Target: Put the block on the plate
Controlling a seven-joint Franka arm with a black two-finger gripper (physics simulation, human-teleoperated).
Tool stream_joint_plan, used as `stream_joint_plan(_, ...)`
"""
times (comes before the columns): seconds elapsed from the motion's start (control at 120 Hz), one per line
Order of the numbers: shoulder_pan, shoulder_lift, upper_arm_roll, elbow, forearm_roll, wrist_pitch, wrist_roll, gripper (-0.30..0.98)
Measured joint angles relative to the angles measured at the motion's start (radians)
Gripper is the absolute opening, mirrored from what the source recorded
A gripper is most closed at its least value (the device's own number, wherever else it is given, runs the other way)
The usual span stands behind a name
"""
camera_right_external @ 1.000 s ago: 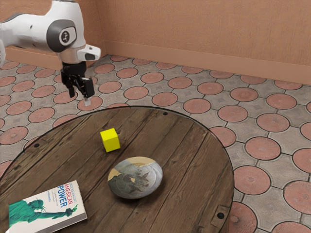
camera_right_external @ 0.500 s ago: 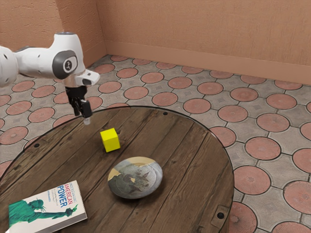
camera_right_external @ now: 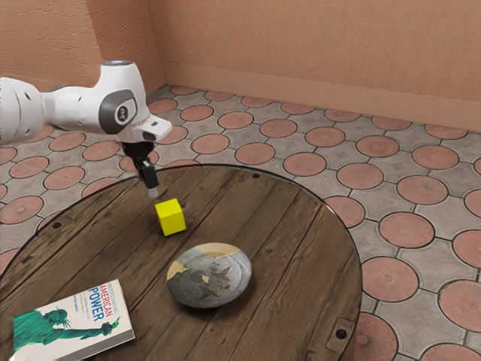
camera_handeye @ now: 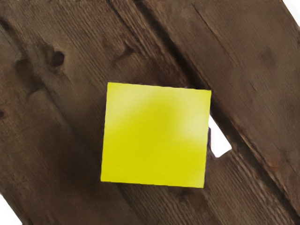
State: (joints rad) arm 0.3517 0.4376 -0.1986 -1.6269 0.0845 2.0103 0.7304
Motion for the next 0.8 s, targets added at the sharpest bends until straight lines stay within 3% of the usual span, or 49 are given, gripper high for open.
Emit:
stream_joint_plan(0.258, -0.046, 0.09, -0.007, 0.105, 0.003, -0.006, 0.038, 0.69)
stream_joint_plan(0.8, -0.038, 0.181, 0.017, 0.087, -0.006, 0.014, 0.083, 0.69)
